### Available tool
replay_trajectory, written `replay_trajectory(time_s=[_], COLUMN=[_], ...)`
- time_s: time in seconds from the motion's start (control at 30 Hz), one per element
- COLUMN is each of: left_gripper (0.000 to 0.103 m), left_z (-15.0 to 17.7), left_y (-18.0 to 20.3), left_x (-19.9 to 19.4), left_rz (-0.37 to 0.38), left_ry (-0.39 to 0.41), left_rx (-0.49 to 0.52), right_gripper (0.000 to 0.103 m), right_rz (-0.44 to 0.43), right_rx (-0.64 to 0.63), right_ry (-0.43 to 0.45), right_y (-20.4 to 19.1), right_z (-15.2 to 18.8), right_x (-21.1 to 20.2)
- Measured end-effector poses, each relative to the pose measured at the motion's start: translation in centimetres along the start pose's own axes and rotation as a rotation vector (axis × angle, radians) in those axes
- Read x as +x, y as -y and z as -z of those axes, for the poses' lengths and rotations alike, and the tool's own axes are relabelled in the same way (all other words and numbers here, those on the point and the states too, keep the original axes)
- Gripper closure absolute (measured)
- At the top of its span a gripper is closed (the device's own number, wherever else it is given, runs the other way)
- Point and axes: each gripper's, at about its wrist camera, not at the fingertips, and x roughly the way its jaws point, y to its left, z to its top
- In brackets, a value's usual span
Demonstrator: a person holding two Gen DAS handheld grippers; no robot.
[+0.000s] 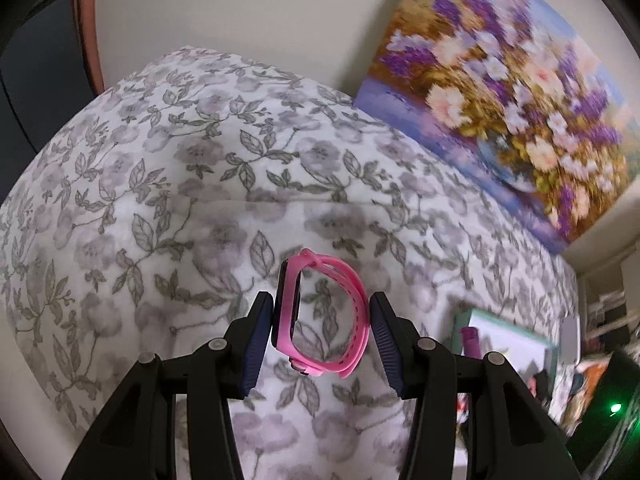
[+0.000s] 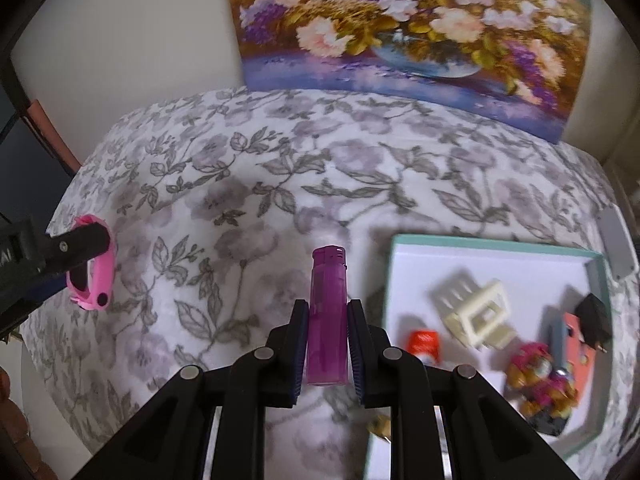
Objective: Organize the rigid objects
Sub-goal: 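Carry the pink band and purple tube over the tray with both tools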
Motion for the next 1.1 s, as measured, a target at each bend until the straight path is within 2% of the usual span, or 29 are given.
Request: replay_trajectory(time_s=[0.27,0.43,0.67,0.97,1.1], left_gripper=[0.052,0.052,0.052,0.052,0.052], left_z=[3.8,6.9,10.9,14.5,15.6], left_y=[2.9,5.2,8.5,12.0,13.8], left_x=[-0.9,-1.4,-1.7,-0.9,-0.7], left_rz=[0.037,0.113,0.119,0.142,0.131], left_ry=[-0.018,-0.051,-0.069,-0.109,-0.106], left_rx=[0.095,0.174,0.297,0.354,0.415], right_gripper=[0.082,0.082,0.082,0.082,0.082], right_rz=[0.024,0.036,0.044,0.048,0.049], right_rx=[0.087,0.13,0.226,0.304,0.334], right_ry=[-0.017,-0.004,-0.019,-0.023,-0.029], right_y=[3.6,5.6,9.3,12.9,14.3], right_z=[3.1,4.9,7.7,9.6,9.9], right_x=[-2.9,-4.9,-6.4,-7.1,-7.0])
